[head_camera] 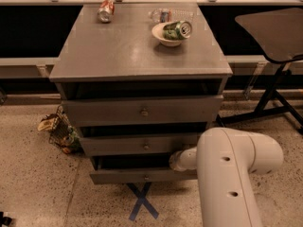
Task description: Open bottom drawer
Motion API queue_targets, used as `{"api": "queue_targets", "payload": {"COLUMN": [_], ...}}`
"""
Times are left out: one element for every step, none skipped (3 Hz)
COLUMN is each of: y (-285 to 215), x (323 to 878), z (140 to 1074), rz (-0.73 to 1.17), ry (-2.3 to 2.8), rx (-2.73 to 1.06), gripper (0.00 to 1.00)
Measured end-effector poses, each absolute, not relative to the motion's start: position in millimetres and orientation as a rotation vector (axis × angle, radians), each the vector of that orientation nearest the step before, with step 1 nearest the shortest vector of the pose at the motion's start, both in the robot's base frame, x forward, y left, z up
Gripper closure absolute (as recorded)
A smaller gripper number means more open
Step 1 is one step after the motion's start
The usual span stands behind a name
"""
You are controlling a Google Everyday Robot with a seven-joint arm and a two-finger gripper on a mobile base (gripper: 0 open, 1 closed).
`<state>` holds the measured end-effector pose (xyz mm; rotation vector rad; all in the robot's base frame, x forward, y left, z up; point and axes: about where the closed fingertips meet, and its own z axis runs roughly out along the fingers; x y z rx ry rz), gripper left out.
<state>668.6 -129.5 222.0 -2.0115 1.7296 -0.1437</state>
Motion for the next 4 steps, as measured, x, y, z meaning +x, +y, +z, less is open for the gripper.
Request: {"api": "queue_targets", "payload": {"y": [-115.1, -114.5, -114.9, -114.9], "x": [669.4, 667.3, 665.3, 665.3], "z": [204.7, 204.2, 204.9, 204.9], "rz": [-0.056, -0.038, -0.021, -0.021], "ry": [1.707, 1.706, 1.709, 1.709], "rx": [-2.059, -2.071, -2.084, -2.084], "gripper": [1.00, 1.00, 1.00, 1.00]}}
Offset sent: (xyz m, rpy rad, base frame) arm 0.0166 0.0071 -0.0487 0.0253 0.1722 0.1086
